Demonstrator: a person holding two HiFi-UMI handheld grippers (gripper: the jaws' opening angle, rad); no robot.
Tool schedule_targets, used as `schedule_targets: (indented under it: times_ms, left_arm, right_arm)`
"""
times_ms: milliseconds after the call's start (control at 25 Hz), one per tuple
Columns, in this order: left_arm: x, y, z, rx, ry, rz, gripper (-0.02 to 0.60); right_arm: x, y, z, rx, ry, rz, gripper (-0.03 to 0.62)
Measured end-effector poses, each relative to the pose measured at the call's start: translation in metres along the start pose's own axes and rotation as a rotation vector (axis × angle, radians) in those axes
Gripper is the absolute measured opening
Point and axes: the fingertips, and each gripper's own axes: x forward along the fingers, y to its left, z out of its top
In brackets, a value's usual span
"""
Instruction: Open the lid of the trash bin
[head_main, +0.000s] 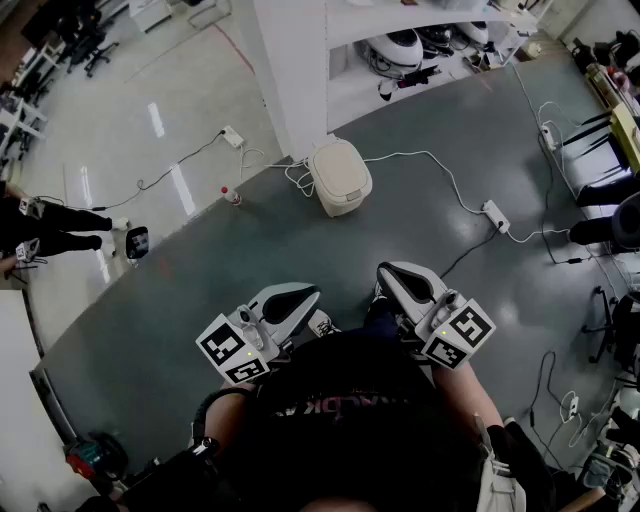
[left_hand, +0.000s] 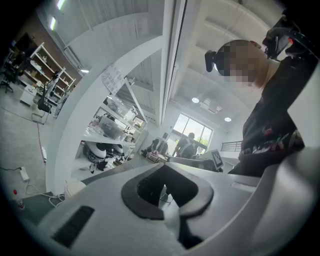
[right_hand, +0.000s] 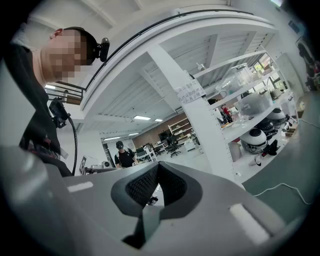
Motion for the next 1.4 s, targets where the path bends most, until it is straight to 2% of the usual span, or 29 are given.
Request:
schedule_targets:
  times_ms: [520, 920, 1400]
  left_arm:
    - [-0.004, 0.002, 0.004, 0.004, -0.007, -0.004, 0.002]
    - [-0.009, -0.004, -0.005, 0.101, 0.049, 0.001, 0.002]
    - [-0.031, -0.007, -0.011, 0.103, 0.056, 0.005, 0.002]
  right_arm:
    - [0.01, 0.009, 0.001, -0.025, -0.002, 0.03, 0.008]
    - [0.015, 0.006, 0.0, -0.03, 0.008, 0.01, 0.008]
    - [0.022, 0.019, -0.005, -0.03, -0.003, 0.007, 0.008]
